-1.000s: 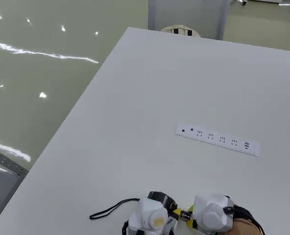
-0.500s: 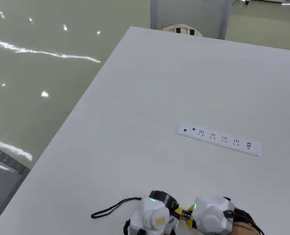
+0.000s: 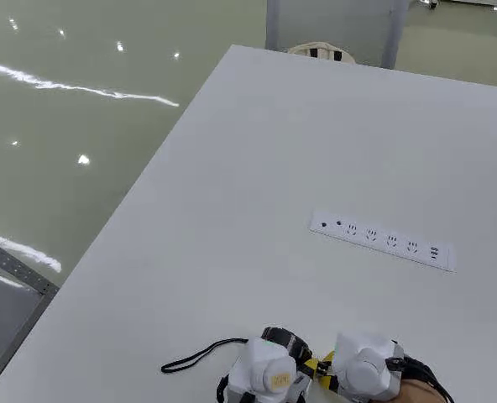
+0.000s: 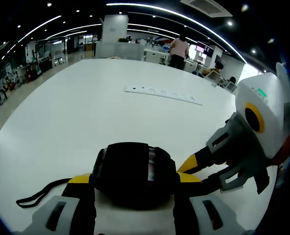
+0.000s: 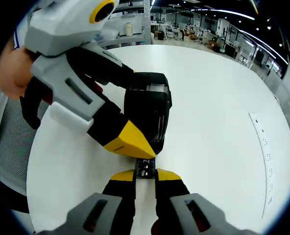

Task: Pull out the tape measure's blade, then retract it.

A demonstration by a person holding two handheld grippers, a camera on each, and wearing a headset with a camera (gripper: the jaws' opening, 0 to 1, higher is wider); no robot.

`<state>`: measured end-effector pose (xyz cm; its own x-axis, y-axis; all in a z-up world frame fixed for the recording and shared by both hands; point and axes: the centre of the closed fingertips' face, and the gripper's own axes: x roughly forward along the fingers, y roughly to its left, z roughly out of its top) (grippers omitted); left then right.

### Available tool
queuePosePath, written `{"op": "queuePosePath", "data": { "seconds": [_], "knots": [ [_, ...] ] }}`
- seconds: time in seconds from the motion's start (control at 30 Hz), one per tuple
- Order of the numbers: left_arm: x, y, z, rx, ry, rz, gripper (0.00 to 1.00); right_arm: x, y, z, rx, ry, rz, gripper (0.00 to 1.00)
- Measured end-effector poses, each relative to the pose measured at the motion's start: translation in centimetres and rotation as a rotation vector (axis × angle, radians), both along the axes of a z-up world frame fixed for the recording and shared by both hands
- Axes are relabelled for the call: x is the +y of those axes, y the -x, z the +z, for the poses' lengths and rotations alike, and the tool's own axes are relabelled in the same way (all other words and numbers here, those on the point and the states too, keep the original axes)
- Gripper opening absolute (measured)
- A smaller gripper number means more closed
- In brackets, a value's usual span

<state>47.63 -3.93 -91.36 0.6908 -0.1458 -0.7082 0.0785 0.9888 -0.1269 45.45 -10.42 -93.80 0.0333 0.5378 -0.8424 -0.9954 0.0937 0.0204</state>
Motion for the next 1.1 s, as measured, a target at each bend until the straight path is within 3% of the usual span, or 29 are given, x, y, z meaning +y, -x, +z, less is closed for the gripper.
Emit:
{"op": "queuePosePath", "data": {
  "seconds": [0.47,0.93,1.03,1.1],
  "knots": [
    [0.0,0.1,0.1,0.003,0.001,-0.003,0.61,0.5,0.1,0.0,-0.015,0.012,0.051,0.14],
    [0.0,0.0,0.0,0.001,0.0,-0.006,0.61,0.8,-0.1,0.0,0.013,0.003,-0.01,0.14],
    [0.0,0.0,0.0,-0.001,0.0,-0.007,0.61,1.1,0.0,0.0,-0.031,-0.001,0.065,0.14],
    [0.0,0.0,0.0,-0.001,-0.001,-0.008,0.61,1.0,0.1,0.0,-0.021,0.0,0.049,0.14]
  ]
}}
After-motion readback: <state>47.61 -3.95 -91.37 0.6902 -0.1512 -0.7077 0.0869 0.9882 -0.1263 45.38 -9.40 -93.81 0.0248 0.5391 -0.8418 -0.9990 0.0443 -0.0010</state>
